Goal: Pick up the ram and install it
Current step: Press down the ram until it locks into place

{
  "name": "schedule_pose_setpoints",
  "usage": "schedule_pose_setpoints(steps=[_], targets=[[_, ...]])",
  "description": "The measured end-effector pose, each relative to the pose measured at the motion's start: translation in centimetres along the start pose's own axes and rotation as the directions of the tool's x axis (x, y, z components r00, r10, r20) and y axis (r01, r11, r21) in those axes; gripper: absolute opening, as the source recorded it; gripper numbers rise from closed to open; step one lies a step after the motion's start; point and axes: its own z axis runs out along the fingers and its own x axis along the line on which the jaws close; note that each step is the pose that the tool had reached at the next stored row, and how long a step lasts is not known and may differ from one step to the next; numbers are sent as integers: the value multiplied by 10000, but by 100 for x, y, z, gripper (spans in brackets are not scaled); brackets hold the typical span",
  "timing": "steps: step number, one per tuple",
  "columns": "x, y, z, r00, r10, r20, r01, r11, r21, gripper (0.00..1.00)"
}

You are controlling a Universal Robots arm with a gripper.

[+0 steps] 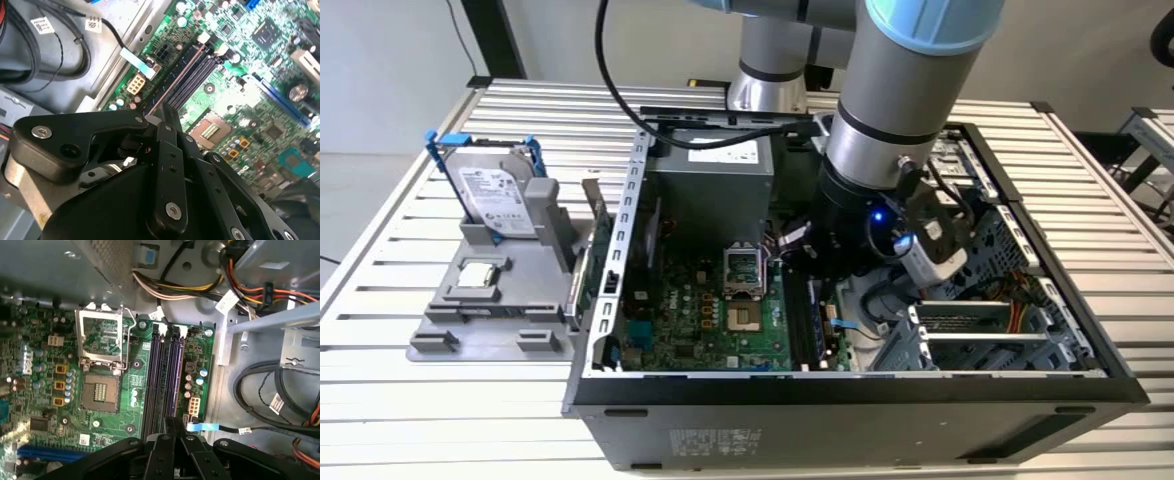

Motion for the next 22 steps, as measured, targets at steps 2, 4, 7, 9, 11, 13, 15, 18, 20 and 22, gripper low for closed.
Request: schedule_pose_setpoints(steps=[2, 4, 7, 9, 11, 13, 15, 18, 20, 22], targets=[[0, 0, 0, 9994, -360, 8, 360, 9994, 5, 0], [0, 0, 0, 9974, -723, 16, 723, 9974, 10, 0], [0, 0, 0, 9919, -1271, 28, 1271, 9919, 19, 0], [0, 0, 0, 9866, -1631, 36, 1631, 9866, 22, 0], [0, 0, 0, 9808, -1948, 49, 1948, 9808, 6, 0], [0, 0, -1, 9746, -2239, 70, 2239, 9746, -32, 0], [1, 0, 0, 9680, -2508, 102, 2509, 9680, -95, 0], [1, 0, 0, 9580, -2864, 163, 2867, 9578, -216, 0], [0, 0, 0, 9515, -3071, 209, 3076, 9511, -287, 0], [0, 1, 0, 9454, -3252, 240, 3258, 9449, -319, 0]])
